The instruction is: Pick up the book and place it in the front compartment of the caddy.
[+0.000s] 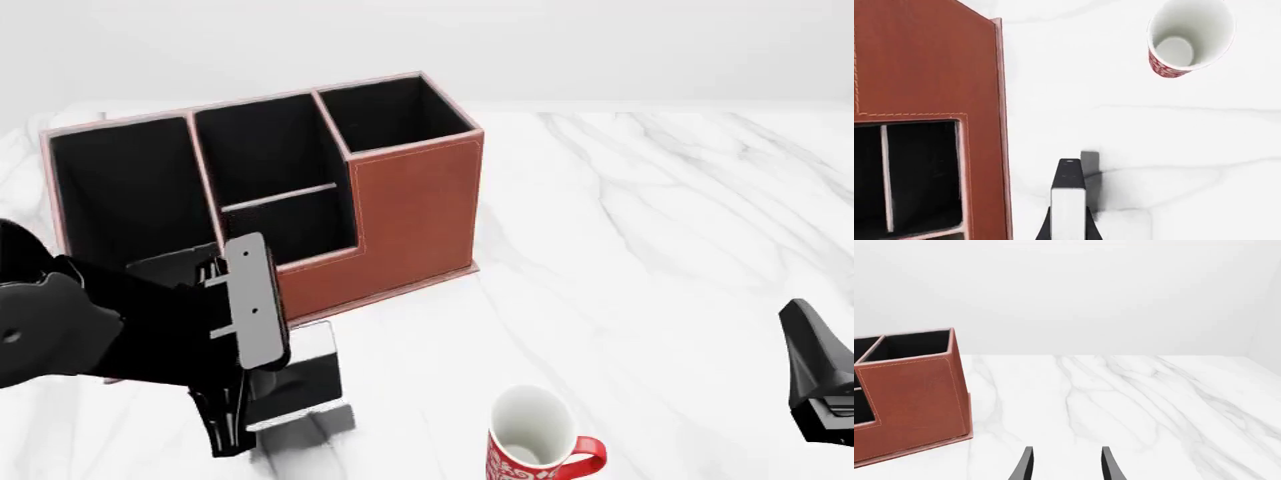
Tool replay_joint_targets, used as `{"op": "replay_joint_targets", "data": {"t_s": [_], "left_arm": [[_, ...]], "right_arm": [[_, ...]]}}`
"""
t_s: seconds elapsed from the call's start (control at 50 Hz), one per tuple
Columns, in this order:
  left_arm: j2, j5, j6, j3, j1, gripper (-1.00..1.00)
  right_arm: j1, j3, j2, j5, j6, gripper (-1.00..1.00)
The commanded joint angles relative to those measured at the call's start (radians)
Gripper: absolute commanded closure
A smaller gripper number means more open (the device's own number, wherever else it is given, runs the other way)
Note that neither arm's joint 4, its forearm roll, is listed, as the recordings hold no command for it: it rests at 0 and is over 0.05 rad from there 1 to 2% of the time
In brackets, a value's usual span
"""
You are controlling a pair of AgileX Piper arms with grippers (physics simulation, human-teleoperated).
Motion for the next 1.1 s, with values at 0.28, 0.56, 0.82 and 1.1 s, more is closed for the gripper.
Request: {"op": "replay_joint_targets", "data": {"t_s": [0.28,0.56,0.82,1.1], "left_arm": [[-0.163,0.218,0.216,-0.138,0.106,1.0],[-0.089,0.287,0.231,-0.333,0.105,1.0],[-0.049,0.38,0.266,-0.483,0.134,1.0],[-0.011,0.43,0.305,-0.605,0.172,1.0]], "right_arm": [[0.0,0.001,-0.005,0.005,0.001,-1.0],[0.0,0.001,-0.005,0.005,0.001,-1.0],[0.0,0.001,-0.005,0.004,0.001,-1.0],[0.0,0.001,-0.005,0.005,0.001,-1.0]]}}
